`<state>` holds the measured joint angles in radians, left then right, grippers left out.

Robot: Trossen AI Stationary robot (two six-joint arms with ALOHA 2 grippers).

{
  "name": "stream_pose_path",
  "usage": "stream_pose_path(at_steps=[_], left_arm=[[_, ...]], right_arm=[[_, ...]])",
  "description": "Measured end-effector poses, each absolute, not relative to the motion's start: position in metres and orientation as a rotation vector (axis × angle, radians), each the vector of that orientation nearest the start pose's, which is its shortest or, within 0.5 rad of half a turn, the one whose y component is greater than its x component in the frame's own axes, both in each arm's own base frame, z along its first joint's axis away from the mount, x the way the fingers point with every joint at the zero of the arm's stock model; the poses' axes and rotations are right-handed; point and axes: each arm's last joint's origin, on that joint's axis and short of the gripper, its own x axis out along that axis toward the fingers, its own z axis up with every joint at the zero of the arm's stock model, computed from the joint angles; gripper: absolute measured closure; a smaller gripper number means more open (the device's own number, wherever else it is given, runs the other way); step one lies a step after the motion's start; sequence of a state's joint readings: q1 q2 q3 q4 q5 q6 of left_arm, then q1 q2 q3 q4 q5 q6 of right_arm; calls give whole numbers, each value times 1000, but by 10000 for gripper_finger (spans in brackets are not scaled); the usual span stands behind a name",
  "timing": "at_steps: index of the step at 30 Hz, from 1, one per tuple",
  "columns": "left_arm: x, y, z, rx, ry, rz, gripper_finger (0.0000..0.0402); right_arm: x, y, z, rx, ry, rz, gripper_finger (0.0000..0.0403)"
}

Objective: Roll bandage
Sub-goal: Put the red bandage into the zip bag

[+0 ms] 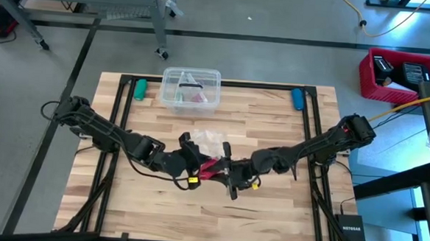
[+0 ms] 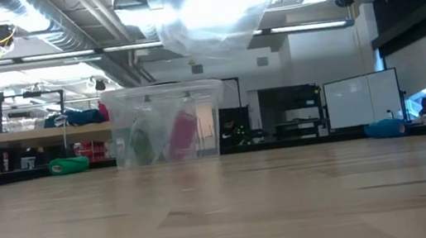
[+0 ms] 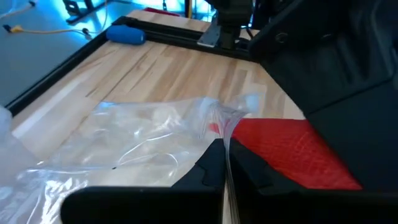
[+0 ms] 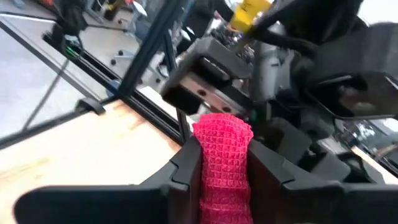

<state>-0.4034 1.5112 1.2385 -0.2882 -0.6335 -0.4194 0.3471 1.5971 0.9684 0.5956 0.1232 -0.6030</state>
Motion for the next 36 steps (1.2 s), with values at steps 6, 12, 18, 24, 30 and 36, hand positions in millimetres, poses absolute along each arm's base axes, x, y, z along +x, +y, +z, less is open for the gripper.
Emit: stream_pose_path(at_steps=[6, 12, 18, 24, 30, 36], left_arm=[[313, -120, 312, -115, 422, 288, 400], [309, -129, 312, -118, 433, 251, 400], [307, -131, 311, -149, 448, 242, 400], [303, -130, 317, -173, 431, 233, 400], [300, -133, 323, -202, 396, 207, 400], [299, -132, 321, -205, 414, 230, 400]], right_arm=[[337, 117, 268, -622, -29, 209, 310], [337, 118, 268, -863, -43, 191, 310], [337, 120, 269, -981, -119, 258, 310], [337, 120, 266, -1078, -113, 285, 310], [336, 117, 260, -1044, 24, 229, 310], [335, 111, 253, -933, 198, 59, 310]])
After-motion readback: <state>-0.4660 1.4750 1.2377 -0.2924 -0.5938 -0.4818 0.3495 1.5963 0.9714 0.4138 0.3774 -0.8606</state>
